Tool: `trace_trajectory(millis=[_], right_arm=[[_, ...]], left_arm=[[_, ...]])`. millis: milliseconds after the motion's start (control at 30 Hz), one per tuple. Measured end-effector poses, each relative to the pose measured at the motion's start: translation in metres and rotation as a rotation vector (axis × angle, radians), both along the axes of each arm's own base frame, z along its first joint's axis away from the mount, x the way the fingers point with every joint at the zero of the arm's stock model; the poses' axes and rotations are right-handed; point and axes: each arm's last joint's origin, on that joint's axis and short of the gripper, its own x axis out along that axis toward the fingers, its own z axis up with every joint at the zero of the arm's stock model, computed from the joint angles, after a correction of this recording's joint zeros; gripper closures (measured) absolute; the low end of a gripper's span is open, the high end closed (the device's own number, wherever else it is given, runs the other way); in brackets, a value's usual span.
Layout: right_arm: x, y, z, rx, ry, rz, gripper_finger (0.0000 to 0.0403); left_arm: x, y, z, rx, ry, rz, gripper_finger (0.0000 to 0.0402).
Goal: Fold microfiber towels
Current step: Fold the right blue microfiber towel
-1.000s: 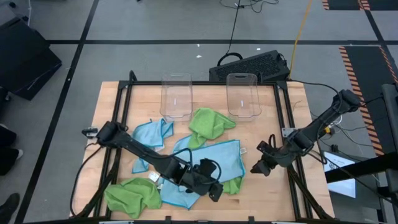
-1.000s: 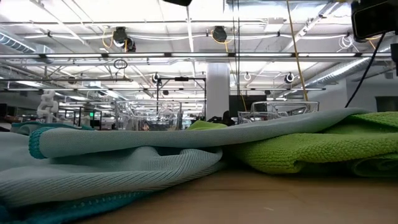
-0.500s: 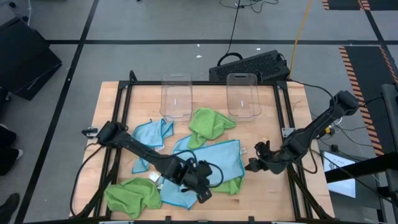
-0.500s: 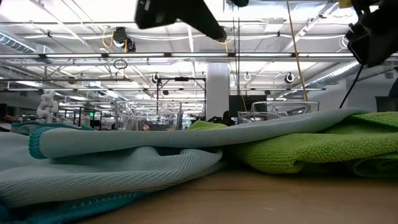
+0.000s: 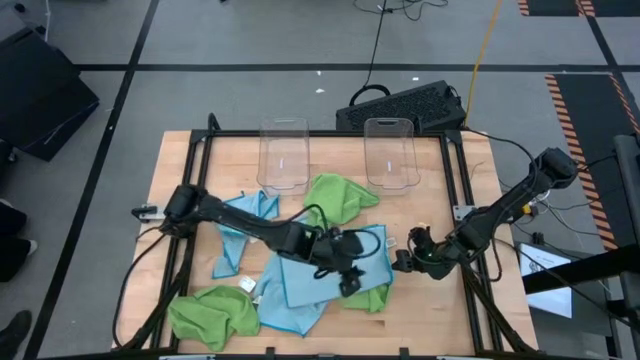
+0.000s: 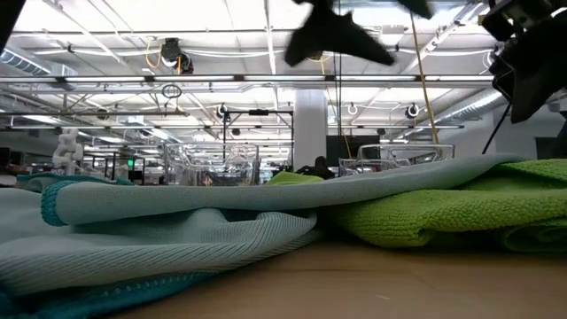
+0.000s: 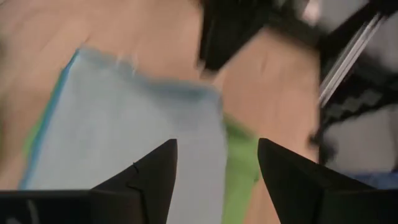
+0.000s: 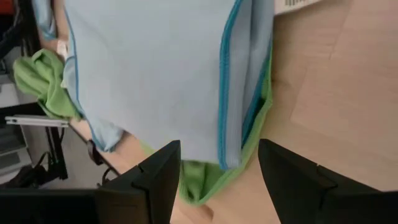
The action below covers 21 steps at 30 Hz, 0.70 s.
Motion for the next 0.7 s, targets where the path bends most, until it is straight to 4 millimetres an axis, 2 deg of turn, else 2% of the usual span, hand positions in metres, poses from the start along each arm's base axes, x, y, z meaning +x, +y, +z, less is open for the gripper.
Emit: trace_trajectory(millis=[133,200,433,700], right_arm=[[0.001,-0.001,-0.002,-0.028,0.005,0.017,0.0193],[0.002,-0.001,-0.003,-0.040,0.010,0.026,0.0193],[0.004,0.003,-0.017,-0.057,0.102,0.062,0.0193],[0.015,0.011,-0.029,-0.061,0.088,0.078,0.0193]], left_arm=[[0.016,0.001,-0.010,-0.025,-0.107,-0.012,0.0176],[0.018,-0.003,-0.012,0.002,-0.129,-0.043,0.0176],[0.005,-0.023,-0.024,0.173,-0.031,-0.159,0.0176],[0.003,-0.023,-0.026,0.178,0.003,-0.147,0.0176]])
